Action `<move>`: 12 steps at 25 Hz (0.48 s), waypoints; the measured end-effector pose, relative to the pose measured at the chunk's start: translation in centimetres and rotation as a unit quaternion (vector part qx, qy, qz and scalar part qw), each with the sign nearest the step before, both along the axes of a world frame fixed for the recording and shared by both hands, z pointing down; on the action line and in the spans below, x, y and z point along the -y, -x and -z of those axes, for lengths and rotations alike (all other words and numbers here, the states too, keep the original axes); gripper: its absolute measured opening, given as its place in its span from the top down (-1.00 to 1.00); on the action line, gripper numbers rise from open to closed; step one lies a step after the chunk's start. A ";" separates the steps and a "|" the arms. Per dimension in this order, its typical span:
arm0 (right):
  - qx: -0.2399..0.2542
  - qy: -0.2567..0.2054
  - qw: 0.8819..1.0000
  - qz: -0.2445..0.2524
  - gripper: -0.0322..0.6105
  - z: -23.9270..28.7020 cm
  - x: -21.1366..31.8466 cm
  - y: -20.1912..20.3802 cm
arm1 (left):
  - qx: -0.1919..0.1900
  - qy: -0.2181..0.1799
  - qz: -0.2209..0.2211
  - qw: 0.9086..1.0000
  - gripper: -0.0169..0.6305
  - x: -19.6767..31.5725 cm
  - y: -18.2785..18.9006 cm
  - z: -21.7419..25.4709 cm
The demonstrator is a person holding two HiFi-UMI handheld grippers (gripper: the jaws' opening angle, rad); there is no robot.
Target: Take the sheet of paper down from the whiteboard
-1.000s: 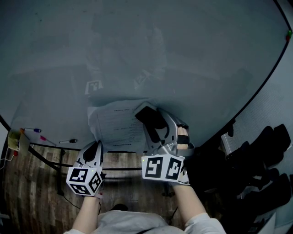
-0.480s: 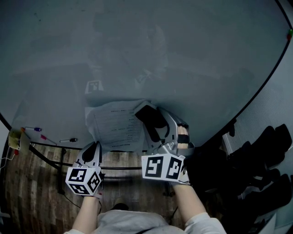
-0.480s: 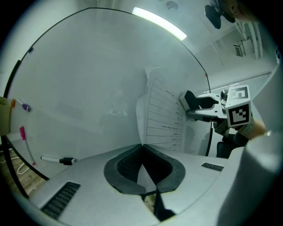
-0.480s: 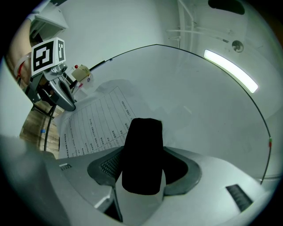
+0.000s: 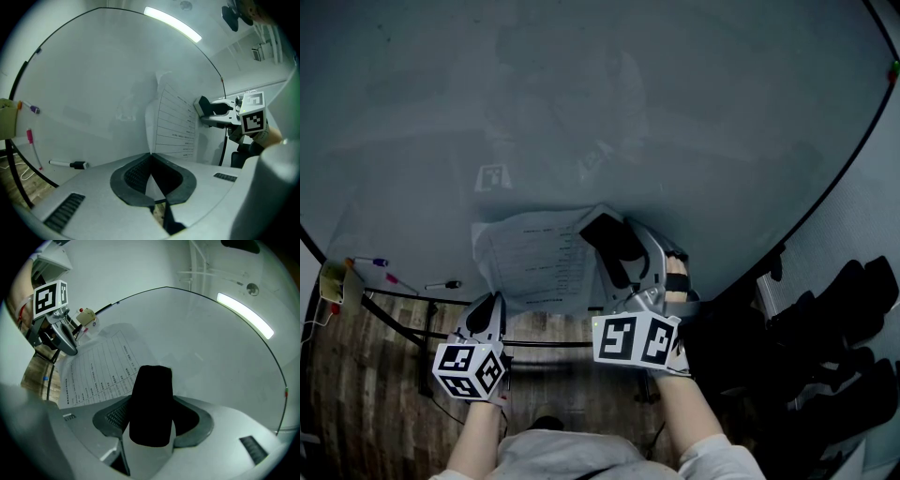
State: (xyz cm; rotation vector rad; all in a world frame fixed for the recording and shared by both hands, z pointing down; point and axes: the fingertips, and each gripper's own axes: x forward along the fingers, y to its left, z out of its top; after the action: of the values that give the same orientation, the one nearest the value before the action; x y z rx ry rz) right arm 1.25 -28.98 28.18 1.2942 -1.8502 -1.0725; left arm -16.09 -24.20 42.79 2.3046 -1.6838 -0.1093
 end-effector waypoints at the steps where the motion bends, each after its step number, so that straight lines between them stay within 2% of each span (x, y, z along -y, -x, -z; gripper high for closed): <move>1: 0.000 0.000 1.000 0.000 0.07 0.0 0.0 0.0 | -0.001 0.001 0.001 1.000 0.90 -0.1 0.1 -0.1; 12: -0.002 -0.001 1.000 -0.004 0.07 0.1 0.3 -0.3 | -0.003 0.013 0.002 1.000 0.90 -0.1 0.3 -0.9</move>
State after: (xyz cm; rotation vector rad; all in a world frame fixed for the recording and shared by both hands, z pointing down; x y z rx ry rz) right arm 1.53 -29.27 28.12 1.2983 -1.8390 -1.0711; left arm -16.41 -24.12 43.72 2.2797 -1.6778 -0.0955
